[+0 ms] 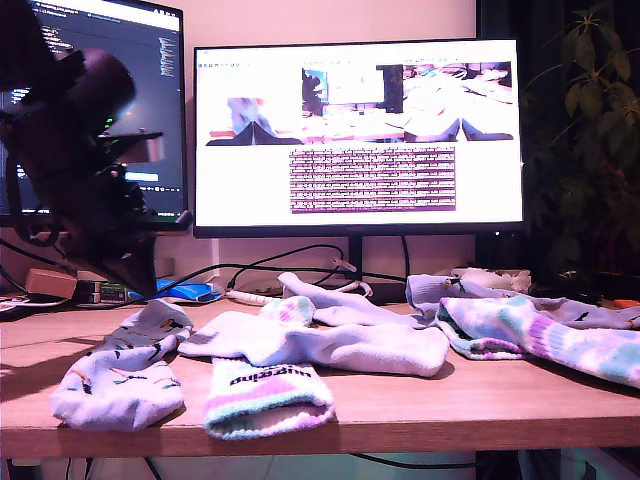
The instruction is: Pair up the socks based on colour and pattern, by placing them on top of one another
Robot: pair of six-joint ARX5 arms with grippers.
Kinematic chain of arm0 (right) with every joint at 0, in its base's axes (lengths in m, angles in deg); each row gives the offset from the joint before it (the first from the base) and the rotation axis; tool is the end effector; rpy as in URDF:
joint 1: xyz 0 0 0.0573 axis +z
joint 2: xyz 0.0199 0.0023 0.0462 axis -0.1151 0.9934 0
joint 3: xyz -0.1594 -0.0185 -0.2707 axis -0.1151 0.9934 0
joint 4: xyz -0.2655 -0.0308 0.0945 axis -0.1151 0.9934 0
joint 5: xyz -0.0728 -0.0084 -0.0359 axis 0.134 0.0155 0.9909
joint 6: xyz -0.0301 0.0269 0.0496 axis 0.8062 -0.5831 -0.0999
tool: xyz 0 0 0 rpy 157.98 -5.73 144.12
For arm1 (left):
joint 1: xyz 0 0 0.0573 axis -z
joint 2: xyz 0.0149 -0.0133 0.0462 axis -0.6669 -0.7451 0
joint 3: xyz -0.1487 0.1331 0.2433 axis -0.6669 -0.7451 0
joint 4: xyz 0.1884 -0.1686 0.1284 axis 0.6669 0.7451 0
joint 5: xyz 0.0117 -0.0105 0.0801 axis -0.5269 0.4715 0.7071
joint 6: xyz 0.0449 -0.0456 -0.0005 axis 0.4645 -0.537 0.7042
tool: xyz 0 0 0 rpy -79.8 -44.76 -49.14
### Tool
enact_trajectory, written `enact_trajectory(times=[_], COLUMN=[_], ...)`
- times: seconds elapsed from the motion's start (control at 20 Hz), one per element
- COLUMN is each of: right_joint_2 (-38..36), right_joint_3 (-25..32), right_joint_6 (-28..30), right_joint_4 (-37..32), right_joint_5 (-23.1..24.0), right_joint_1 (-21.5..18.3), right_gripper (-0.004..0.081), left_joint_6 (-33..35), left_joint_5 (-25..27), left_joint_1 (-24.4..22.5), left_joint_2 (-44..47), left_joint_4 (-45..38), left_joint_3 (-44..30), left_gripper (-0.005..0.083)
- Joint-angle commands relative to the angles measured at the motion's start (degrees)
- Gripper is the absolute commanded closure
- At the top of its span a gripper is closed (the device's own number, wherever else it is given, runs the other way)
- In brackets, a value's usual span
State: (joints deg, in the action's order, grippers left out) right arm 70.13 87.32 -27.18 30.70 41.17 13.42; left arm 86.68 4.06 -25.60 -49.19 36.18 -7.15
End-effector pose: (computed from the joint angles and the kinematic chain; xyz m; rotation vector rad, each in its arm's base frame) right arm 0.0959 0.0358 0.1467 -0.0472 0.2750 0.3658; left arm 0.3808 -0.1117 0.1912 0.1375 0.8211 -0.2976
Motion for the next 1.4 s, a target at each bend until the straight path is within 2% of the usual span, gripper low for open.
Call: enact_trajectory(times=[0.0, 0.55, 0.65, 0.8, 0.95, 1.2, 1.25, 1.35], right_joint_2=[0.3, 0.3, 0.3, 0.3, 0.3, 0.3, 0.3, 0.3], right_joint_3=[-0.7, -0.7, -0.7, -0.7, -1.6, -4.1, -4.3, -4.6], right_joint_6=[0.0, -0.3, -2.1, -5.6, -9.0, -9.6, -10.5, -11.4], right_joint_4=[-0.5, -2.6, -3.3, -3.3, -2.6, -0.4, 0.2, 1.3], right_joint_5=[0.0, -0.8, -2.4, -3.0, -3.0, -2.9, -2.9, -2.9], right_joint_1=[0.2, 0.2, 0.2, 0.2, 0.2, 0.2, 0.2, 0.2], right_gripper=[0.0782, 0.0782, 0.0781, 0.0782, 0.0782, 0.0782, 0.0782, 0.0782], left_joint_6=[0.2, -0.2, -0.2, 0.5, 3.5, 4.8, 4.9, 5.4], left_joint_5=[-0.1, -4.2, -6.4, -5.6, -5.5, -5.5, -6.4, -14.3], left_joint_1=[-0.4, 1.2, 1.5, 1.5, 1.4, 1.4, 1.4, 1.8], left_joint_2=[-4.0, -8.6, -8.6, -8.5, -6.7, 0.2, 1.4, 2.8], left_joint_4=[-0.3, -5.4, -6.4, -6.5, -7.5, -9.9, -11.1, -13.3], left_joint_3=[-0.2, -0.2, -0.2, -0.1, 0.3, 0.7, 0.8, 0.9], left_gripper=[0.0797, 0.0797, 0.0797, 0.0797, 0.0797, 0.0797, 0.0797, 0.0797])
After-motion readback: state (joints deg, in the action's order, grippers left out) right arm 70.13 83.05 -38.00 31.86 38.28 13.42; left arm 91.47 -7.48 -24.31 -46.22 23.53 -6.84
